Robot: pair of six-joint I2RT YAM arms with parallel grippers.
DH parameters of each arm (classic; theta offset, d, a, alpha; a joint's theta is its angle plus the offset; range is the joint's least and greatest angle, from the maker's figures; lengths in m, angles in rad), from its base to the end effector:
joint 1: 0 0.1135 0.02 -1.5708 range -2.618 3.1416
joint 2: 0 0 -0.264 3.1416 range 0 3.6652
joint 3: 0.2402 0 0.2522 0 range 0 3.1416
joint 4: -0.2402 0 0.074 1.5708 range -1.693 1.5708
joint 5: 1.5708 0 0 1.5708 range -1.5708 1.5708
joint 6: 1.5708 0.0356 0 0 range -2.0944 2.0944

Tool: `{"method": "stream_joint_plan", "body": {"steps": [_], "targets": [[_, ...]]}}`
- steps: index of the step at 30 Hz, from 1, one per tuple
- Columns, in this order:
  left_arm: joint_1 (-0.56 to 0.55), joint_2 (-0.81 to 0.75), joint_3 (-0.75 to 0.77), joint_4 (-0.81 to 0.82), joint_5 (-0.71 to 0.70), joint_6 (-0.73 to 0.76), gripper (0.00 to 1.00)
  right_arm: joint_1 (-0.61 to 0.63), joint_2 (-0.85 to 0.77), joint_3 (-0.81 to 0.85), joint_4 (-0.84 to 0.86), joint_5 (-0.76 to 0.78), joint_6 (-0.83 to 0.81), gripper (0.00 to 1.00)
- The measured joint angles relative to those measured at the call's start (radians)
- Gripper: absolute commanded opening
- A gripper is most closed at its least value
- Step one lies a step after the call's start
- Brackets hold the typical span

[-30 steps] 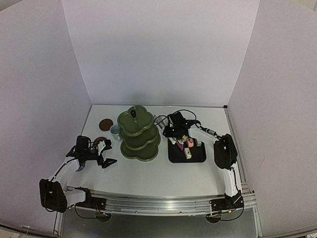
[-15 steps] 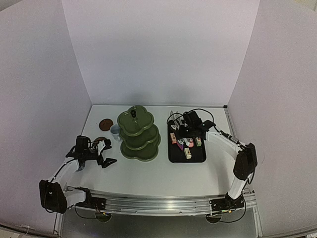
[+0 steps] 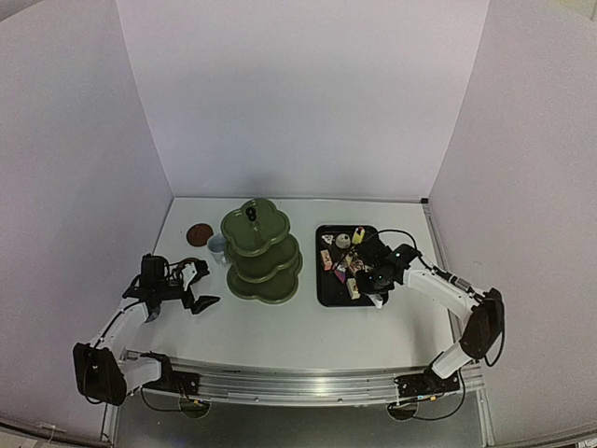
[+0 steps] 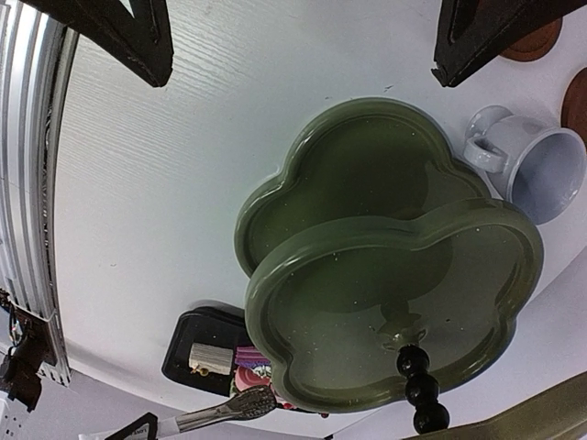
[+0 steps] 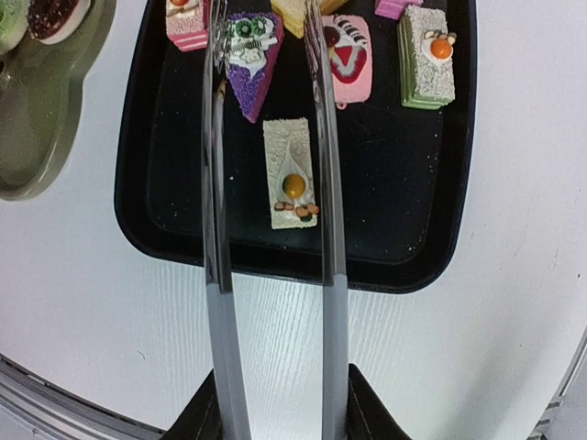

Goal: Serve the afternoon tea

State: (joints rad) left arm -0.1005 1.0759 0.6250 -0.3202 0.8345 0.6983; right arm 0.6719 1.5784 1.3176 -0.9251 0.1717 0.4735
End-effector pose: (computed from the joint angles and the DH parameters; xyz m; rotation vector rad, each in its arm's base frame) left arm 0.2077 -0.0475 0.2248 1.1690 1.7665 -0.6229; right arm 0.2504 0.1914 0.2712 -0.2244 2.7163 0.0906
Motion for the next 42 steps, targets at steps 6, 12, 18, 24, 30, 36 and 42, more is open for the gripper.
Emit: {"method": "stream_joint_plan", "body": {"steps": [6, 12, 18, 24, 30, 36, 42], "targets": [[0.000, -0.008, 0.000, 0.000, -0.002, 0.000, 0.99, 0.016, 0.011, -0.001, -0.034, -0.016, -0.007, 0.35], [0.000, -0.022, -0.001, -0.001, -0.009, 0.001, 1.00, 0.028, 0.035, 0.002, -0.056, -0.033, -0.019, 0.35], [0.000, -0.022, -0.006, -0.001, -0.011, 0.001, 0.99, 0.030, 0.090, 0.032, -0.067, -0.036, -0.027, 0.35], [0.000, -0.022, -0.006, -0.001, -0.019, 0.001, 0.99, 0.030, 0.140, 0.059, -0.068, -0.036, -0.030, 0.19], [0.000, -0.022, -0.006, -0.001, -0.022, 0.001, 1.00, 0.032, 0.148, 0.065, -0.067, -0.040, -0.044, 0.00], [0.000, -0.022, -0.006, -0.001, -0.026, 0.001, 1.00, 0.034, 0.135, 0.065, -0.076, -0.043, -0.051, 0.00], [0.000, -0.022, -0.006, -0.001, -0.027, 0.000, 1.00, 0.035, 0.037, 0.065, -0.097, -0.047, -0.078, 0.00]]}}
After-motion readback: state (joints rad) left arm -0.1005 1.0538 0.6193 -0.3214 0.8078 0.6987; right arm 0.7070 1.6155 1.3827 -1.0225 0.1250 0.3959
